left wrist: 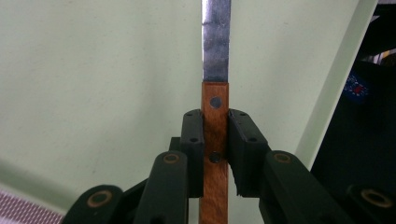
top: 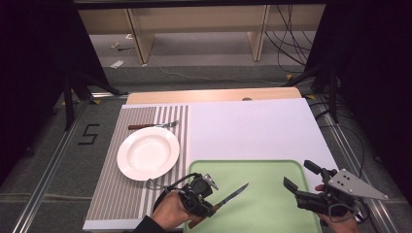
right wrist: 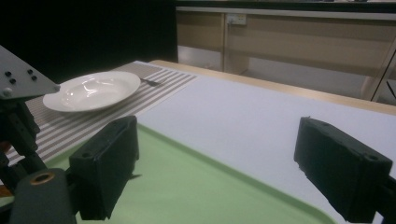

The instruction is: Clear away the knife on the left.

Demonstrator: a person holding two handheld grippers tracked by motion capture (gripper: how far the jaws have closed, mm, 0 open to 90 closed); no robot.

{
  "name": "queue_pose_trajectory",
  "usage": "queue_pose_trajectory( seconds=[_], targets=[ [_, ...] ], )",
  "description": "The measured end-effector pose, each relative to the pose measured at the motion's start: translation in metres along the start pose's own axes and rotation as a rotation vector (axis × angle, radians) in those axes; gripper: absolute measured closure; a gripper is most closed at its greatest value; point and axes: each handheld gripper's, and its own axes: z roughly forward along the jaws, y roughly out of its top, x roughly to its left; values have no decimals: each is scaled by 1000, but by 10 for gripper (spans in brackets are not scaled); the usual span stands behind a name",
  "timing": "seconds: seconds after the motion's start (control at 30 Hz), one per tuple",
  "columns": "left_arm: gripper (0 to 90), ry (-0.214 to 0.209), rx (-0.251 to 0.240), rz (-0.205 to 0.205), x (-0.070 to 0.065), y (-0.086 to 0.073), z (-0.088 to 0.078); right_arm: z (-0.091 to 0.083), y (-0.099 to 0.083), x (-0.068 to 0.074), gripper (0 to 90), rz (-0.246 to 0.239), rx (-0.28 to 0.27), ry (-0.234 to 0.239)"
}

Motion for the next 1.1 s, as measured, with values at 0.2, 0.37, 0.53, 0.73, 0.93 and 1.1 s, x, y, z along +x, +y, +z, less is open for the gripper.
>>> queue_pose_trajectory(
  seconds=[0.2, 0.37, 0.53, 0.73, 0.93, 1.1],
  targets=[
    [768, 2, 24, -19, 4, 3, 11, 0, 0, 0, 148, -3, 1, 0],
    [768, 3, 43, -59, 10, 4, 20, 0, 0, 0, 149, -1, 1, 2],
    [766, -1, 36, -80, 13, 2, 25, 0, 0, 0, 149, 2, 0, 5],
    [682, 19, 20, -12, 16, 2, 24, 0, 0, -2, 149, 24, -7, 20],
    [438, 47, -19, 86, 13, 5, 10, 0, 0, -2, 149, 21, -6, 20],
    [372, 77, -53, 148, 4, 10, -2, 0, 0, -2, 149, 21, -7, 19]
  ],
)
